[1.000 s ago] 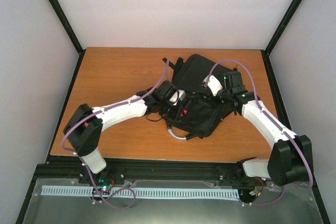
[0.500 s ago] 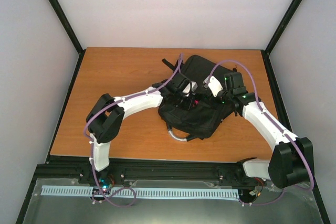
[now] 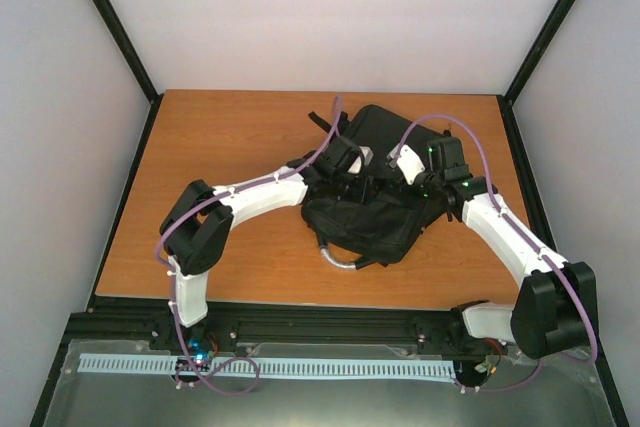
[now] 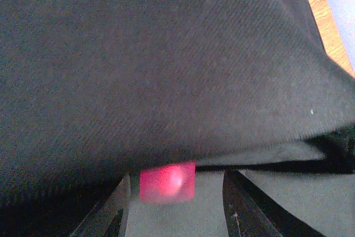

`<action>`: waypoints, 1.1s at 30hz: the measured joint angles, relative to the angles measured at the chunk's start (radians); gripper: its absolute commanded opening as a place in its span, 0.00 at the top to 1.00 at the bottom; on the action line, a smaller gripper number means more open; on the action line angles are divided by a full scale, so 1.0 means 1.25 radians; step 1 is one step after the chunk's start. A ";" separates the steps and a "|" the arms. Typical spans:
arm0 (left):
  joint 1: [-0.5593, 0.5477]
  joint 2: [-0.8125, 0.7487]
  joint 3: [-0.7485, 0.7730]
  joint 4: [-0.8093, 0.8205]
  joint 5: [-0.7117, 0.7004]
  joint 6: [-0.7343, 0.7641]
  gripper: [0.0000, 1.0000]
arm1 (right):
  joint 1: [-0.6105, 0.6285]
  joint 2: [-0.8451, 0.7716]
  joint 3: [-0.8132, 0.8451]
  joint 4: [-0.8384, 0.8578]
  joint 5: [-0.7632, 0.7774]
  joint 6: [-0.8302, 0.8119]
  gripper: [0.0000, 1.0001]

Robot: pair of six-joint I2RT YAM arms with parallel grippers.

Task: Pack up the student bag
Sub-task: Place the personal item in the student bag.

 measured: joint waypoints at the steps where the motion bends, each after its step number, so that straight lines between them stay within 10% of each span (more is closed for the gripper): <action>1: 0.000 -0.007 -0.007 0.000 -0.001 -0.001 0.52 | 0.000 0.000 0.000 0.000 0.000 0.000 0.97; 8: 0.000 -0.119 -0.114 -0.003 -0.003 -0.014 0.62 | 0.000 0.000 0.000 0.000 -0.001 0.000 0.97; 15: 0.000 -0.175 -0.199 0.034 0.028 -0.051 0.99 | 0.000 0.002 0.000 0.000 -0.002 0.000 0.97; 33: -0.001 -0.021 -0.112 0.118 0.030 -0.065 0.99 | -0.004 0.006 0.000 0.000 -0.004 -0.002 0.97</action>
